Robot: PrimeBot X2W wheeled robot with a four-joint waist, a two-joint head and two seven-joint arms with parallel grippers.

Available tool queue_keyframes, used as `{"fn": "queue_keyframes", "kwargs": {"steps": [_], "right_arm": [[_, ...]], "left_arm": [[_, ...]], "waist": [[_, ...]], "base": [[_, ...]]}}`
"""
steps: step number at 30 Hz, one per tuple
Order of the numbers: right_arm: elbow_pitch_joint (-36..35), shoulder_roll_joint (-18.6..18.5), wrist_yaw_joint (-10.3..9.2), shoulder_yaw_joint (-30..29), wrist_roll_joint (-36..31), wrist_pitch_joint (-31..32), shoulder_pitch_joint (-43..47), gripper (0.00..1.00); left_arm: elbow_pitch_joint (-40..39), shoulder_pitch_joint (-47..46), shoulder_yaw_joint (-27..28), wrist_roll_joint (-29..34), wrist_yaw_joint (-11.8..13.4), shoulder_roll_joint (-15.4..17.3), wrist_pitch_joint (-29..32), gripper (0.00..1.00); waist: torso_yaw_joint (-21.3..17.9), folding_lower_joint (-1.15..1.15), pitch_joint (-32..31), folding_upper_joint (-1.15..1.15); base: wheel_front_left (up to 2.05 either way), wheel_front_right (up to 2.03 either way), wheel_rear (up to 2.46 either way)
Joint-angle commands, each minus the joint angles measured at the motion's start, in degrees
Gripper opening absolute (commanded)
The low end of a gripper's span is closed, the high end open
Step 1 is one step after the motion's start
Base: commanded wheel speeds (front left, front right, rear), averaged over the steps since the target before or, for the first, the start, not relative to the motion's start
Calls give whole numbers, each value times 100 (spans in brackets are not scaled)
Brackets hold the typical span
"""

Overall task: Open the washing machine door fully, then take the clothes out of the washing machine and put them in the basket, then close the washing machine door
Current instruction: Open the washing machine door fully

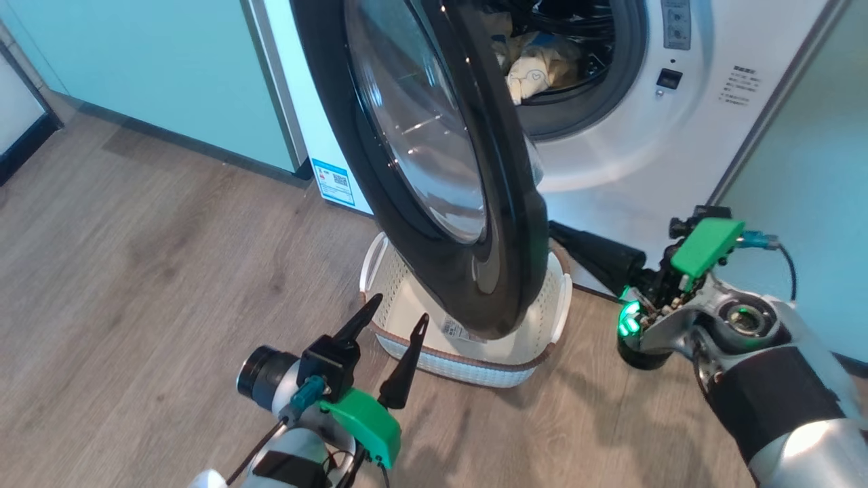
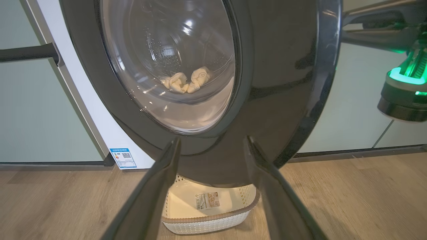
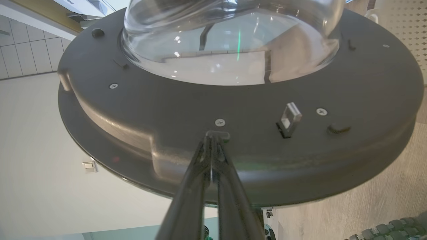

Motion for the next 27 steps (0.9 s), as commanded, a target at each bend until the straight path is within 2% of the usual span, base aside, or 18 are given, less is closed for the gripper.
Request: {"fn": "queue_keyframes", "kwargs": {"steps": [1,10,17,22,27], "right_arm": [[-207,84,-15,69,66,-26,-97,0],[-170,84,-15,226,190,-156,-111,0],[-212,84,-15,136,206,-361,-120,0],[-453,72,-15,-204,89,-845,-76,0],[-1109,-28,-15,-777,-285,-1656,124,0]], "left_arm": [[-173,-144,175,40,3,59,-35,100],[-204,-114,214,41,8,59,-35,100],[-229,-126,245,20,28,59,-35,100],[-250,-158,314,12,47,59,-35,100],[-275,-172,387,5,79,59,-35,100]], "waist": [[13,1,-9,0],[6,1,-9,0],[-34,1,20,0],[-103,1,55,0],[-222,1,84,0]], "base": [[0,0,0],[0,0,0],[0,0,0],[0,0,0],[0,0,0]]}}
